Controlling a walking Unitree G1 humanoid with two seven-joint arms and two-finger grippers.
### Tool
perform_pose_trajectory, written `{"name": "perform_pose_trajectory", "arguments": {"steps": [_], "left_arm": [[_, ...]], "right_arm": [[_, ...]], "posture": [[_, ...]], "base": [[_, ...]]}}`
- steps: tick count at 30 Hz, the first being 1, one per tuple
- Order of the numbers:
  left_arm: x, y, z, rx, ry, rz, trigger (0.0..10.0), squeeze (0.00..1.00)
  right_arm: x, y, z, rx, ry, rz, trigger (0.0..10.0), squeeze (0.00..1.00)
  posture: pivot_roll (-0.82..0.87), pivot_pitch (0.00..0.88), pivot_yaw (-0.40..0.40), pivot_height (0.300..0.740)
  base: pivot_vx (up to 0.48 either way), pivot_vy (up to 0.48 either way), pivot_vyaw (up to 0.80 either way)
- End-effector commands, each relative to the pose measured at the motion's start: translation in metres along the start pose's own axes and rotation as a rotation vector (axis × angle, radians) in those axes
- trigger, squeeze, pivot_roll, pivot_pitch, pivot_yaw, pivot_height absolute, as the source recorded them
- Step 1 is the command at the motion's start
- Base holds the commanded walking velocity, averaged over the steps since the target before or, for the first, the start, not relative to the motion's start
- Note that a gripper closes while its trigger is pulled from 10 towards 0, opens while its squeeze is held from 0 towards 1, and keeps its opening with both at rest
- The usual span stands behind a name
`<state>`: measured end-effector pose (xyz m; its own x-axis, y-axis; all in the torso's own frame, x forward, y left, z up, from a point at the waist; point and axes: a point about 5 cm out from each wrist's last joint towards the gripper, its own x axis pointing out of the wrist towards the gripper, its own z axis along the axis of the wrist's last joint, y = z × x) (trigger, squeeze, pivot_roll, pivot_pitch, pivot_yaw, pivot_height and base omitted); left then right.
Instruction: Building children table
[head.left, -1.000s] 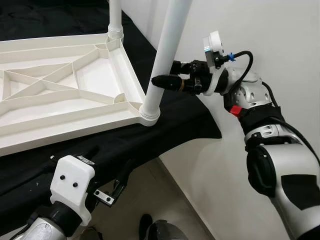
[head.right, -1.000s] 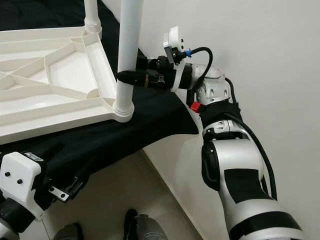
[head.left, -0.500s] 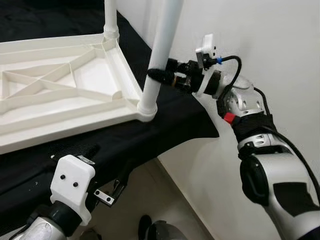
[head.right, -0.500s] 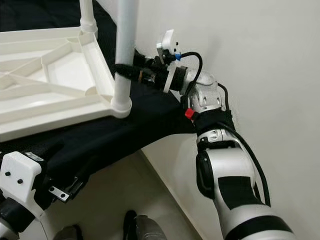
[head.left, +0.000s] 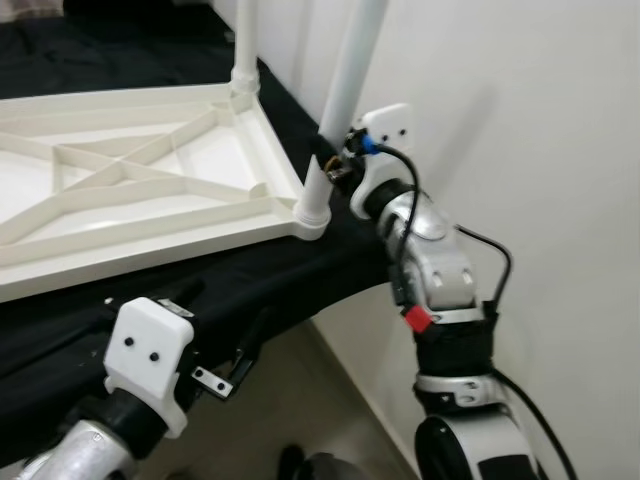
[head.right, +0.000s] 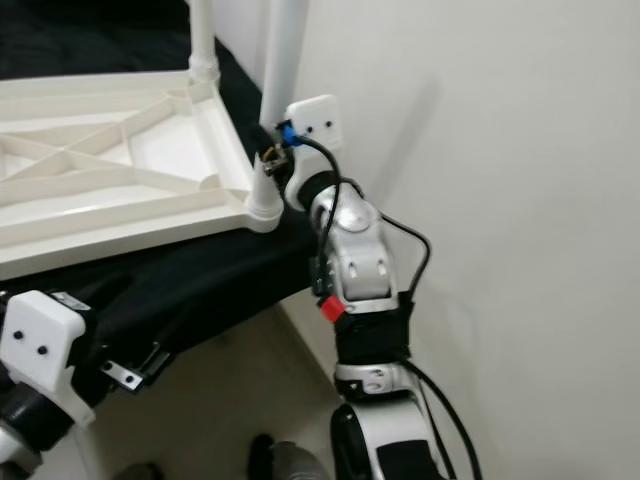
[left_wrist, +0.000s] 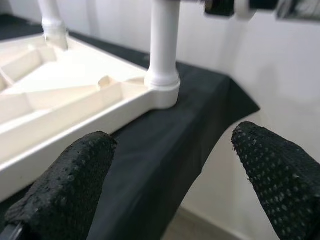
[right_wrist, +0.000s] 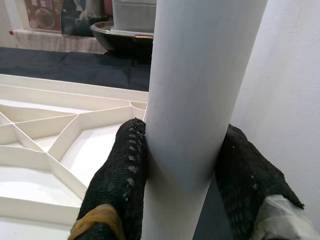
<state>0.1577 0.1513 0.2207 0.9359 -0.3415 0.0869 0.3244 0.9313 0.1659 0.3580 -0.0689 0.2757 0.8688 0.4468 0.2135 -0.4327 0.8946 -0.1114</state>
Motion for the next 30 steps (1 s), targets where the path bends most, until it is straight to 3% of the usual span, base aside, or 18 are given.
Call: {"name": "perform_pose_trajectory", "arguments": {"steps": [1, 4, 5, 6, 7, 8, 9, 12, 17, 22, 23, 24, 26, 27, 30], "left_arm": [[-0.002, -0.001, -0.002, 0.006, 0.024, -0.012, 10.0, 0.0], [-0.002, -0.002, -0.002, -0.007, 0.021, -0.019, 10.0, 0.0], [-0.002, -0.003, -0.003, -0.01, 0.026, -0.026, 10.0, 0.0], [-0.002, -0.005, -0.004, -0.013, 0.032, -0.032, 10.0, 0.0], [-0.003, -0.006, -0.005, -0.02, 0.036, -0.037, 10.0, 0.0], [-0.003, -0.006, -0.005, -0.02, 0.036, -0.037, 10.0, 0.0], [-0.004, -0.009, -0.008, -0.033, 0.054, -0.046, 10.0, 0.0], [-0.005, -0.012, -0.011, -0.045, 0.07, -0.055, 10.0, 0.0], [-0.005, -0.018, -0.013, -0.055, 0.079, -0.068, 10.0, 0.0], [-0.006, -0.017, -0.013, -0.056, 0.079, -0.057, 10.0, 0.0], [-0.007, -0.016, -0.014, -0.056, 0.079, -0.053, 10.0, 0.0], [-0.008, -0.016, -0.014, -0.053, 0.081, -0.049, 10.0, 0.0], [-0.008, -0.015, -0.014, -0.05, 0.081, -0.046, 10.0, 0.0], [-0.008, -0.015, -0.014, -0.047, 0.081, -0.044, 10.0, 0.0], [-0.008, -0.015, -0.014, -0.044, 0.079, -0.042, 10.0, 0.0]], "right_arm": [[0.002, 0.018, -0.02, 0.049, 0.144, 0.113, 10.0, 0.0], [0.0, 0.031, -0.002, 0.117, 0.101, 0.206, 10.0, 0.0], [-0.002, 0.035, 0.006, 0.137, 0.069, 0.307, 10.0, 0.0], [-0.006, 0.043, 0.014, 0.12, 0.029, 0.482, 10.0, 0.07], [-0.011, 0.044, 0.019, 0.043, -0.009, 0.62, 10.0, 0.78], [-0.011, 0.044, 0.019, 0.043, -0.009, 0.62, 10.0, 0.78], [-0.026, 0.04, 0.03, -0.009, -0.074, 0.84, 10.0, 1.0], [-0.029, 0.029, 0.035, -0.046, -0.096, 0.93, 10.0, 1.0], [-0.011, 0.001, 0.03, -0.028, -0.069, 0.993, 10.0, 1.0], [-0.006, -0.005, 0.031, -0.028, -0.06, 1.014, 10.0, 1.0], [-0.003, -0.006, 0.033, -0.036, -0.063, 1.012, 10.0, 0.84], [0.003, -0.007, 0.038, -0.033, -0.077, 1.01, 10.0, 0.0], [0.007, -0.007, 0.042, -0.032, -0.088, 1.01, 10.0, 0.0], [0.01, -0.007, 0.047, -0.024, -0.105, 1.032, 0.0, 0.0], [0.013, -0.01, 0.05, -0.028, -0.108, 1.053, 0.0, 0.0]], "posture": [[0.14, 0.221, -0.21, 0.74], [0.13, 0.226, -0.204, 0.74], [0.13, 0.239, -0.203, 0.74], [0.12, 0.243, -0.204, 0.74], [0.13, 0.251, -0.205, 0.74], [0.13, 0.251, -0.205, 0.74], [0.12, 0.256, -0.205, 0.74], [0.13, 0.255, -0.204, 0.74], [0.15, 0.276, -0.216, 0.74], [0.15, 0.273, -0.219, 0.74], [0.16, 0.274, -0.22, 0.74], [0.16, 0.28, -0.222, 0.74], [0.16, 0.28, -0.222, 0.74], [0.16, 0.28, -0.222, 0.74], [0.16, 0.282, -0.225, 0.74]], "base": [[0.0, 0.0, 0.0], [0.0, 0.0, 0.0], [0.0, 0.0, 0.0], [0.0, 0.0, 0.0], [0.0, 0.0, 0.0], [0.0, 0.0, 0.0], [0.0, 0.0, 0.0], [0.0, 0.0, 0.0], [0.0, 0.0, 0.0], [0.0, 0.0, 0.0], [0.0, 0.0, 0.0], [0.0, 0.0, 0.0], [0.0, 0.0, 0.0], [0.0, 0.0, 0.0], [0.0, 0.0, 0.0]]}}
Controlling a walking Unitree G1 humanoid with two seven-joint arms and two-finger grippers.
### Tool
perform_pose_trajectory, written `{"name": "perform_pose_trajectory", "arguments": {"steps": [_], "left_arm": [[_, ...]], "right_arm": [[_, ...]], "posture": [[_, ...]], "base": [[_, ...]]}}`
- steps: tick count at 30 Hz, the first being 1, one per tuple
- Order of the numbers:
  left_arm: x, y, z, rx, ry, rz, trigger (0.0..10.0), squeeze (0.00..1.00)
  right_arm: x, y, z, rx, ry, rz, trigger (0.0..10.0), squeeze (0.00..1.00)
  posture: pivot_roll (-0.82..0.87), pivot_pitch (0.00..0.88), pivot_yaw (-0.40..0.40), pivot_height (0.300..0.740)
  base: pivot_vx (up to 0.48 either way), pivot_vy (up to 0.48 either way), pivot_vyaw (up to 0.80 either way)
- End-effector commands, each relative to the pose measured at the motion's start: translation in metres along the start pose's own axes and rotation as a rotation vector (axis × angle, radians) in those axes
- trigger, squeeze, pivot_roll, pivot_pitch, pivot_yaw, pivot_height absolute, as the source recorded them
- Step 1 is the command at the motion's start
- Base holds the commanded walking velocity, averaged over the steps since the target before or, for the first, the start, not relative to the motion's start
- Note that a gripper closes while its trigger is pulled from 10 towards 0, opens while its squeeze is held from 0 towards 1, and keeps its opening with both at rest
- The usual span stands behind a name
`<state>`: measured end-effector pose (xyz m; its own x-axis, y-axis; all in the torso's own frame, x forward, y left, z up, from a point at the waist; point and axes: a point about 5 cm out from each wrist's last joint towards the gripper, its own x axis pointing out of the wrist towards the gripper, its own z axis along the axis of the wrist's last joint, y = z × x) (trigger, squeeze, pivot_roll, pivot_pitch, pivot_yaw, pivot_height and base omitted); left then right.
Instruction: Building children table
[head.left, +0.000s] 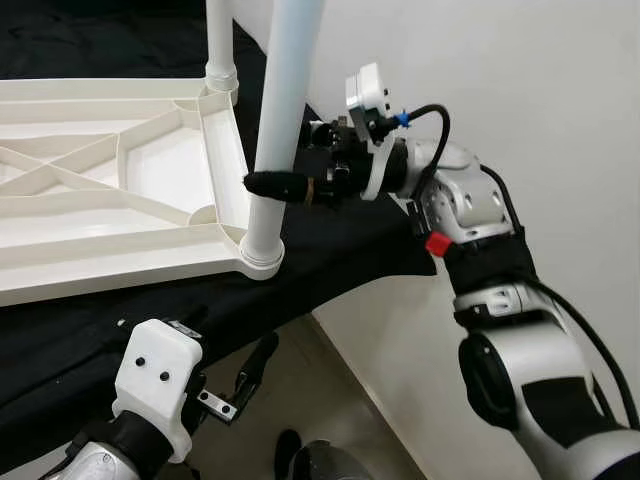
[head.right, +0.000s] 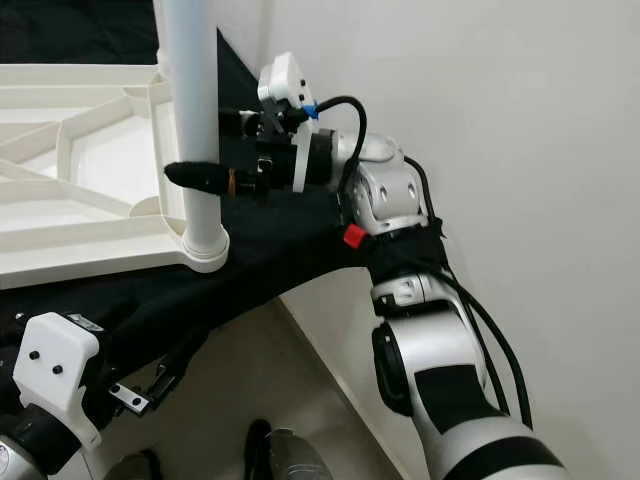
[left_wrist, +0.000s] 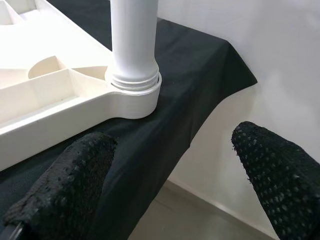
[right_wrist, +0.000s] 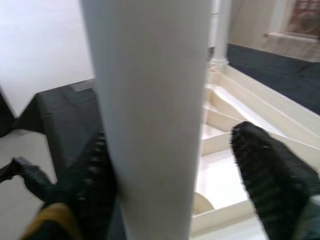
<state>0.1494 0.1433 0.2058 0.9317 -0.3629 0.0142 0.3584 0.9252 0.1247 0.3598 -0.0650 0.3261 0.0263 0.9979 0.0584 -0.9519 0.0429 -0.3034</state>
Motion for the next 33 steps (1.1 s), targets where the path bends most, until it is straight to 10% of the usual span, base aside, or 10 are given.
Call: {"name": "perform_pose_trajectory", "arguments": {"steps": [1, 7, 11, 15, 26, 28, 33], "left_arm": [[-0.002, -0.002, -0.001, 0.002, 0.008, -0.008, 10.0, 0.0], [-0.001, -0.001, 0.0, 0.003, 0.001, -0.006, 10.0, 0.0], [0.0, 0.0, 0.002, 0.0, -0.009, -0.008, 10.0, 0.0], [0.002, 0.0, 0.004, 0.002, -0.017, -0.013, 10.0, 0.0], [0.008, 0.003, 0.01, 0.025, -0.039, -0.017, 10.0, 0.0], [0.007, 0.007, 0.01, 0.039, -0.039, -0.005, 10.0, 0.0], [0.007, 0.006, 0.01, 0.034, -0.039, -0.008, 10.0, 0.0]], "right_arm": [[-0.008, -0.005, 0.001, -0.012, -0.007, -0.03, 0.0, 0.0], [-0.011, -0.004, -0.017, 0.038, 0.045, -0.15, 0.0, 0.0], [-0.004, 0.014, -0.074, 0.1, 0.267, -0.652, 0.0, 0.0], [-0.014, 0.03, -0.081, 0.044, 0.286, -0.978, 0.0, 0.0], [0.018, 0.033, -0.045, 0.041, 0.169, -1.018, 0.0, 0.0], [0.037, 0.032, -0.041, 0.064, 0.171, -0.85, 10.0, 0.0], [0.037, 0.015, -0.03, 0.068, 0.063, -0.679, 10.0, 0.0]], "posture": [[0.16, 0.282, -0.226, 0.74], [0.14, 0.279, -0.227, 0.74], [0.13, 0.268, -0.22, 0.74], [0.13, 0.251, -0.215, 0.74], [0.13, 0.222, -0.21, 0.74], [0.14, 0.224, -0.205, 0.74], [0.15, 0.238, -0.205, 0.74]], "base": [[0.0, 0.0, 0.0], [0.0, 0.0, 0.0], [0.0, 0.0, 0.0], [0.0, 0.0, 0.0], [0.0, 0.0, 0.0], [0.0, 0.0, 0.0], [0.0, 0.0, 0.0]]}}
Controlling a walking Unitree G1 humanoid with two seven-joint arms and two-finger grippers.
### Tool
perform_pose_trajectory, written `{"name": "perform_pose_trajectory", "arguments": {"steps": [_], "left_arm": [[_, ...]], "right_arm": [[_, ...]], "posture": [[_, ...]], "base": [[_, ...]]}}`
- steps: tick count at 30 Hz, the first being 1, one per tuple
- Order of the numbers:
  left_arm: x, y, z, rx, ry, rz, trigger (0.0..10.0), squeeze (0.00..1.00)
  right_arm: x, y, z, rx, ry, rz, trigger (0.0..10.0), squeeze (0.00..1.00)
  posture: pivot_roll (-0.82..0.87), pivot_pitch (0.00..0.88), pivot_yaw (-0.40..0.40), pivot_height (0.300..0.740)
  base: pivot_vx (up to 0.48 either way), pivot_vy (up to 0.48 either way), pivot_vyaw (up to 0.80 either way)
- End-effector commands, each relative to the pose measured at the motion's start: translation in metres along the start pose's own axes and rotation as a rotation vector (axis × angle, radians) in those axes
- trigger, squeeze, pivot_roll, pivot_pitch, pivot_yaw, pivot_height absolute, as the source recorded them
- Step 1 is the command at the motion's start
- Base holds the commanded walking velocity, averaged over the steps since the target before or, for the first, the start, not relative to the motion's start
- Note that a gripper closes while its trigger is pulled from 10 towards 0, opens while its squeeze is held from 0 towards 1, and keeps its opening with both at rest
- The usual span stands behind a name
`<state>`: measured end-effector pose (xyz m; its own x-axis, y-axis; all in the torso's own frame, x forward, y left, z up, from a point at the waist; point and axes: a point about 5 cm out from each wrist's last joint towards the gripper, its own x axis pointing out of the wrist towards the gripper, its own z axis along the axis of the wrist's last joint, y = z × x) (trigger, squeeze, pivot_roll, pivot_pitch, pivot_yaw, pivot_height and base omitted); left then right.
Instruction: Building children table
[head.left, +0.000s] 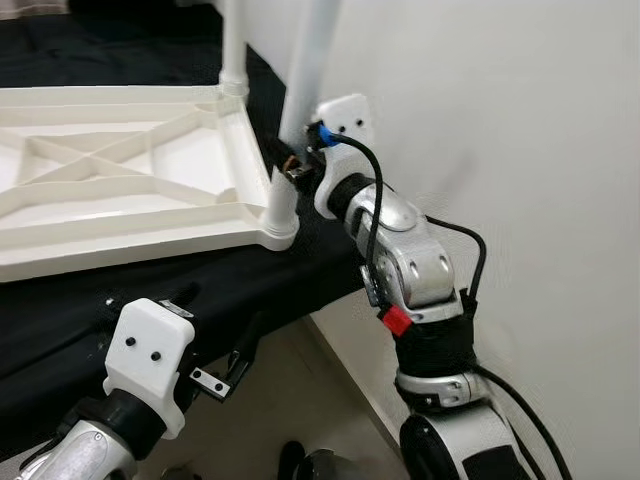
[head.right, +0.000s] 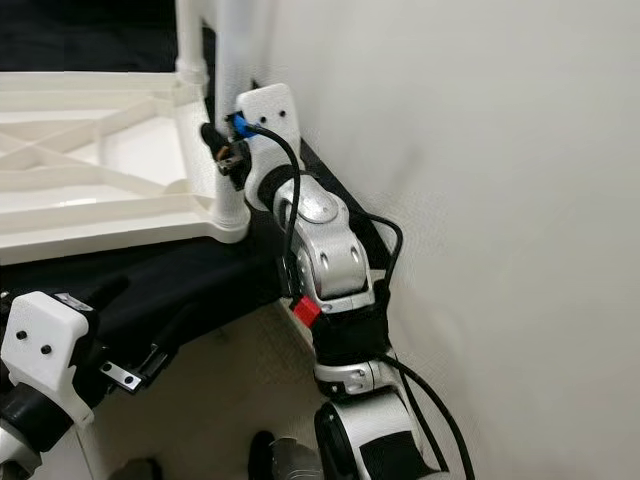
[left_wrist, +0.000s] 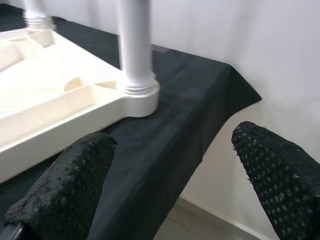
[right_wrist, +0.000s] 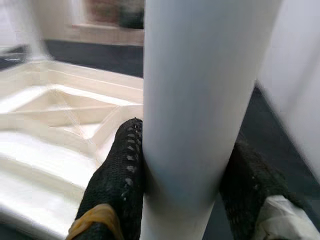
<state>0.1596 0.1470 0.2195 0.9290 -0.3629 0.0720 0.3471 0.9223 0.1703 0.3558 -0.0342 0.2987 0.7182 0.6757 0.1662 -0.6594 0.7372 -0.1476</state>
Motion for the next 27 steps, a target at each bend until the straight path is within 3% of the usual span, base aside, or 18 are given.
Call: {"name": "perform_pose_trajectory", "arguments": {"steps": [1, 2, 5, 9, 10, 11, 12, 13, 21, 27], "left_arm": [[-0.002, -0.003, -0.002, -0.015, 0.018, -0.017, 10.0, 0.0], [-0.002, -0.004, -0.003, -0.016, 0.021, -0.017, 10.0, 0.0], [-0.003, -0.004, -0.003, -0.016, 0.024, -0.017, 10.0, 0.0], [-0.005, -0.005, -0.004, -0.027, 0.022, -0.011, 10.0, 0.0], [-0.005, -0.005, -0.005, -0.029, 0.022, -0.008, 10.0, 0.0], [-0.006, -0.005, -0.005, -0.03, 0.023, -0.007, 10.0, 0.0], [-0.007, -0.004, -0.005, -0.03, 0.026, -0.004, 10.0, 0.0], [-0.007, -0.004, -0.006, -0.029, 0.029, -0.002, 10.0, 0.0], [-0.008, -0.004, -0.007, -0.032, 0.036, -0.001, 10.0, 0.0], [-0.005, -0.005, -0.005, -0.032, 0.027, -0.012, 10.0, 0.0]], "right_arm": [[0.005, 0.004, 0.0, 0.004, -0.03, 0.138, 10.0, 0.67], [0.005, -0.002, 0.005, -0.013, -0.057, 0.187, 10.0, 1.0], [0.005, -0.007, 0.009, -0.026, -0.075, 0.219, 10.0, 1.0], [0.0, -0.027, 0.028, -0.137, -0.127, 0.356, 10.0, 1.0], [0.0, -0.027, 0.029, -0.147, -0.126, 0.404, 10.0, 0.0], [-0.001, -0.027, 0.03, -0.154, -0.125, 0.432, 10.0, 0.0], [0.0, -0.027, 0.032, -0.131, -0.127, 0.462, 4.5, 0.0], [0.0, -0.028, 0.034, -0.116, -0.134, 0.481, 0.0, 0.0], [0.002, -0.033, 0.032, -0.101, -0.104, 0.499, 0.0, 0.0], [0.0, -0.017, 0.005, -0.054, -0.003, 0.381, 0.0, 0.0]], "posture": [[0.15, 0.238, -0.205, 0.74], [0.15, 0.248, -0.21, 0.74], [0.15, 0.248, -0.21, 0.74], [0.16, 0.28, -0.222, 0.74], [0.17, 0.285, -0.224, 0.74], [0.17, 0.285, -0.224, 0.74], [0.17, 0.294, -0.228, 0.74], [0.17, 0.295, -0.228, 0.74], [0.15, 0.287, -0.226, 0.74], [0.14, 0.268, -0.222, 0.74]], "base": [[0.0, 0.0, 0.0], [0.0, 0.0, 0.0], [0.0, 0.0, 0.0], [0.0, 0.0, 0.0], [0.0, 0.0, 0.0], [0.0, 0.0, 0.0], [0.0, 0.0, 0.0], [0.0, 0.0, 0.0], [0.0, 0.0, 0.0], [0.0, 0.0, 0.0]]}}
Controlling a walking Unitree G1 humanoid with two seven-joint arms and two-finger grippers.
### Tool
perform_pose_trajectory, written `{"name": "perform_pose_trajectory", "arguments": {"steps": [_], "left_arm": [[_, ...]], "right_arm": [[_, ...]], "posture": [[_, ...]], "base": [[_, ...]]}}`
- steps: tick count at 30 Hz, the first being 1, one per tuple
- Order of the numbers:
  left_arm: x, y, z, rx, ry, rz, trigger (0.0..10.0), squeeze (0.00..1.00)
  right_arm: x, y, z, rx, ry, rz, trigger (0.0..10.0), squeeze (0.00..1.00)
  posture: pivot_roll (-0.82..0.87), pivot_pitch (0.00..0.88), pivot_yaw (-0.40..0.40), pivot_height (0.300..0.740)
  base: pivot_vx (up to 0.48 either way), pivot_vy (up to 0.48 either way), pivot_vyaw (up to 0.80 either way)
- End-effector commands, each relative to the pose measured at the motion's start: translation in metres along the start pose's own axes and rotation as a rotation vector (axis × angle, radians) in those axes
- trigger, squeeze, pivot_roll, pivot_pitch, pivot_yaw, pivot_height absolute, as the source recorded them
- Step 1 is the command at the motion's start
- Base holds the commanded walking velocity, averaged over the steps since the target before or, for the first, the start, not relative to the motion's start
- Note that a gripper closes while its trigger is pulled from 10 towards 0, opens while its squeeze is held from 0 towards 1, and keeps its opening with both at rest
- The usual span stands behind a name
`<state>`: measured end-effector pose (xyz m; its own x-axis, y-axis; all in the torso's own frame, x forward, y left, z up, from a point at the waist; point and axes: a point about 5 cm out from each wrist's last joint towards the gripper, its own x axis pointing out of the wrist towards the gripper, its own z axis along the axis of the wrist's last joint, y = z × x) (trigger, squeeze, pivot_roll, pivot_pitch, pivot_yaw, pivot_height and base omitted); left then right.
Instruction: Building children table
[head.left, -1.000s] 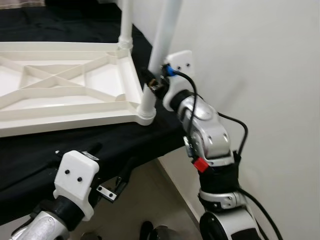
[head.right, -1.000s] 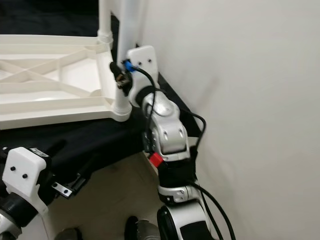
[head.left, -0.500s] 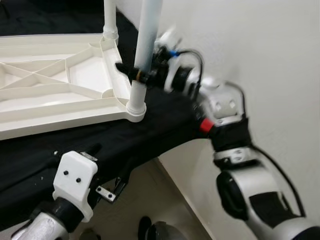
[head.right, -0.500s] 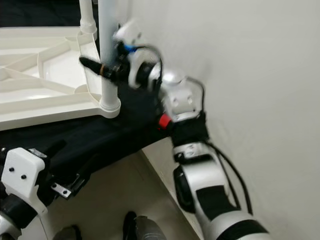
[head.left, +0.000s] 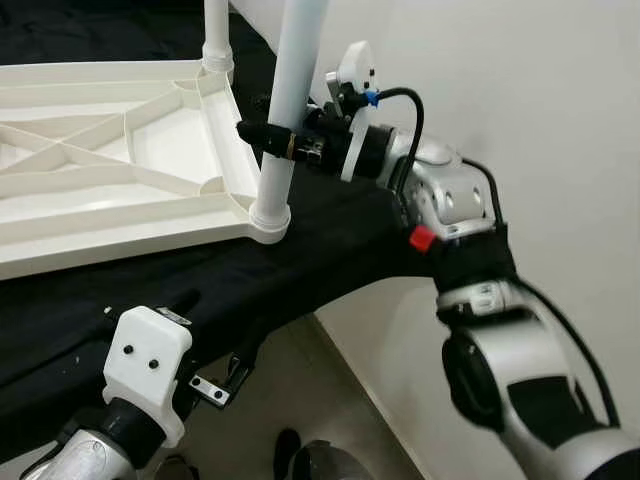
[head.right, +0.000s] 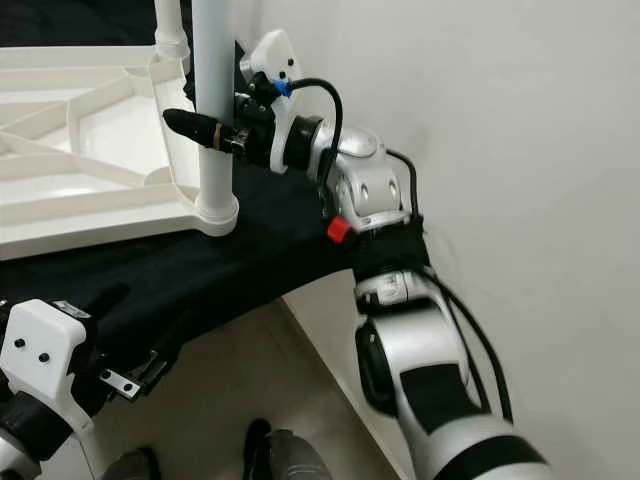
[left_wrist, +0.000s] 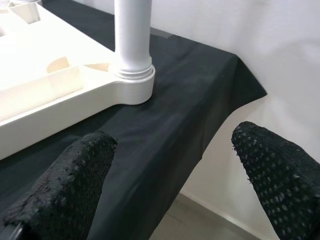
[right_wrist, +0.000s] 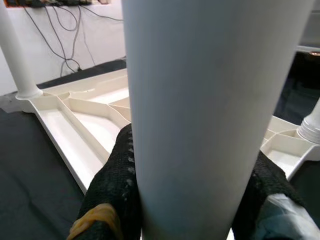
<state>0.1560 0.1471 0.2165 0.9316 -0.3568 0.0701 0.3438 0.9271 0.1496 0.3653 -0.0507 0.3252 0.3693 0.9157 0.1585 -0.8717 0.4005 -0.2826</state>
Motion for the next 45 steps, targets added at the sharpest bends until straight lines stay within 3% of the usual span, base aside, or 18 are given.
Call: {"name": "perform_pose_trajectory", "arguments": {"steps": [1, 2, 3, 5, 7, 11, 12, 14, 15, 18, 19, 23, 33, 34, 35, 37, 38, 45], "left_arm": [[0.0, -0.002, -0.002, -0.01, 0.02, -0.019, 10.0, 0.0], [0.0, -0.002, -0.002, -0.01, 0.02, -0.019, 10.0, 0.0], [0.001, -0.002, 0.0, -0.01, 0.013, -0.021, 10.0, 0.0], [0.001, -0.002, 0.0, -0.01, 0.013, -0.021, 10.0, 0.0], [0.003, -0.001, 0.002, -0.006, 0.001, -0.021, 10.0, 0.0], [0.005, -0.002, 0.003, -0.009, -0.006, -0.028, 10.0, 0.0], [0.005, -0.002, 0.003, -0.008, -0.007, -0.03, 10.0, 0.0], [0.005, -0.003, 0.003, -0.007, -0.008, -0.031, 10.0, 0.0], [0.004, -0.002, 0.003, -0.004, -0.005, -0.026, 10.0, 0.0], [0.002, -0.001, 0.002, -0.006, 0.001, -0.021, 10.0, 0.0], [0.002, -0.002, 0.001, -0.01, 0.003, -0.021, 10.0, 0.0], [0.001, -0.003, -0.001, -0.015, 0.011, -0.025, 10.0, 0.0], [-0.007, -0.001, -0.006, -0.022, 0.037, 0.007, 10.0, 0.0], [-0.008, -0.001, -0.006, -0.021, 0.038, 0.008, 10.0, 0.0], [-0.01, 0.0, -0.007, -0.017, 0.043, 0.009, 10.0, 0.0], [-0.011, 0.0, -0.007, -0.014, 0.045, 0.009, 10.0, 0.0], [-0.011, 0.0, -0.007, -0.012, 0.047, 0.011, 10.0, 0.0], [-0.012, 0.001, -0.007, -0.008, 0.048, 0.012, 10.0, 0.0]], "right_arm": [[-0.003, 0.002, -0.033, 0.072, 0.156, -0.326, 0.0, 0.0], [-0.003, 0.002, -0.033, 0.072, 0.156, -0.326, 0.0, 0.0], [-0.013, 0.01, -0.037, 0.019, 0.169, -0.538, 0.0, 0.0], [-0.013, 0.01, -0.037, 0.019, 0.169, -0.538, 0.0, 0.0], [-0.022, 0.029, -0.031, -0.007, 0.144, -0.707, 0.0, 0.0], [-0.013, 0.032, -0.027, -0.017, 0.142, -0.637, 0.0, 0.0], [-0.009, 0.03, -0.027, -0.011, 0.147, -0.618, 8.0, 0.0], [-0.007, 0.029, -0.026, -0.007, 0.151, -0.606, 8.0, 0.0], [-0.002, 0.028, -0.029, 0.051, 0.145, -0.547, 10.0, 0.0], [0.007, 0.021, -0.027, 0.112, 0.037, -0.408, 10.0, 0.0], [0.01, 0.021, -0.026, 0.115, -0.013, -0.297, 10.0, 1.0], [0.008, 0.03, -0.027, 0.073, -0.058, -0.091, 10.0, 1.0], [-0.006, 0.007, -0.043, 0.023, 0.014, 0.038, 10.0, 1.0], [-0.004, 0.003, -0.045, -0.004, 0.046, 0.04, 10.0, 0.53], [-0.004, -0.001, -0.045, -0.01, 0.052, 0.036, 6.6, 0.0], [-0.004, -0.004, -0.045, -0.014, 0.054, 0.035, 6.6, 0.0], [-0.005, -0.008, -0.045, -0.018, 0.054, 0.035, 0.0, 0.0], [-0.015, -0.015, -0.048, -0.027, 0.06, 0.015, 0.0, 0.0]], "posture": [[0.13, 0.252, -0.217, 0.74], [0.13, 0.252, -0.217, 0.74], [0.13, 0.245, -0.217, 0.74], [0.13, 0.245, -0.217, 0.74], [0.12, 0.219, -0.196, 0.74], [0.12, 0.221, -0.202, 0.74], [0.13, 0.226, -0.205, 0.74], [0.13, 0.226, -0.205, 0.74], [0.13, 0.236, -0.206, 0.74], [0.14, 0.247, -0.204, 0.74], [0.14, 0.258, -0.203, 0.74], [0.15, 0.27, -0.204, 0.74], [0.2, 0.334, -0.204, 0.74], [0.21, 0.345, -0.207, 0.74], [0.22, 0.347, -0.206, 0.74], [0.22, 0.347, -0.206, 0.74], [0.22, 0.349, -0.206, 0.74], [0.22, 0.345, -0.203, 0.74]], "base": [[0.0, 0.0, 0.0], [0.0, 0.0, 0.0], [0.0, 0.0, 0.0], [0.0, 0.0, 0.0], [0.0, 0.0, 0.0], [0.0, 0.0, 0.0], [0.0, 0.0, 0.0], [0.0, 0.0, 0.0], [0.0, 0.0, 0.0], [0.0, 0.0, 0.0], [0.0, 0.0, 0.0], [0.0, 0.0, 0.0], [0.0, 0.0, 0.0], [0.0, 0.0, 0.0], [0.0, 0.0, 0.0], [0.0, 0.0, 0.0], [0.0, 0.0, 0.0], [0.0, 0.0, 0.0]]}}
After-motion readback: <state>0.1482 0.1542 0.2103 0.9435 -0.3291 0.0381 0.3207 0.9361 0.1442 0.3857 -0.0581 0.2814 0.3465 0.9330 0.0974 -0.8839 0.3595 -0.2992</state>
